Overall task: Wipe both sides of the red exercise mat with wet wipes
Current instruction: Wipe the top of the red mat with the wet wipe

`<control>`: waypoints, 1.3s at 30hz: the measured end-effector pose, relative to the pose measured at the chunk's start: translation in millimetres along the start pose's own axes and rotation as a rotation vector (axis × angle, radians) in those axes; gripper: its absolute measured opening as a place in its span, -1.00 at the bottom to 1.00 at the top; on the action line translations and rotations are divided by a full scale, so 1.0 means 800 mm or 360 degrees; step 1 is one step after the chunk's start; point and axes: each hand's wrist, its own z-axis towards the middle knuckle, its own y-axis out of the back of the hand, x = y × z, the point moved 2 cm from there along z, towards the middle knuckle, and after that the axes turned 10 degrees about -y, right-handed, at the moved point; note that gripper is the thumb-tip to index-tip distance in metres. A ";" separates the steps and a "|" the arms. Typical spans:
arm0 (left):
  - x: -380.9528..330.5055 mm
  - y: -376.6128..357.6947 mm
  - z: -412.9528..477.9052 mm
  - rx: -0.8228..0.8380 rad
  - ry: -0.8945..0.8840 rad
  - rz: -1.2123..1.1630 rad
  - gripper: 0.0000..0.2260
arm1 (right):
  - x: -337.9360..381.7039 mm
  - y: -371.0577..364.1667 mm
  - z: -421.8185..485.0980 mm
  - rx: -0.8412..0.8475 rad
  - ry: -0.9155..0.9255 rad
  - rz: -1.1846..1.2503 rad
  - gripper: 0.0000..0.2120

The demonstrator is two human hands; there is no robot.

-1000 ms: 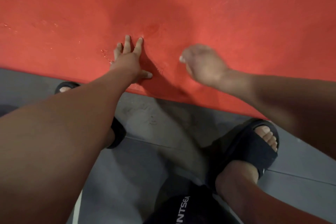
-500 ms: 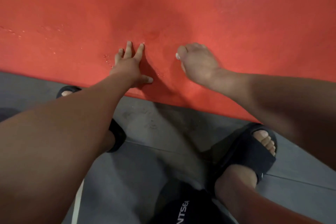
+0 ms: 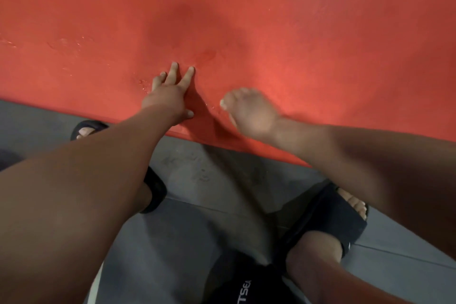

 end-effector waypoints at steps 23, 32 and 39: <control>0.002 0.001 -0.008 -0.0083 -0.0003 0.0042 0.04 | 0.019 -0.004 0.040 -0.0021 0.0178 0.0177 -0.87; 0.000 0.000 -0.005 -0.0045 0.0006 0.0050 0.03 | -0.001 -0.004 0.057 -0.0050 0.0199 0.0088 -0.81; 0.000 -0.002 -0.004 -0.0028 0.0000 0.0050 0.04 | 0.022 -0.010 -0.046 0.0453 0.0700 0.0141 -0.90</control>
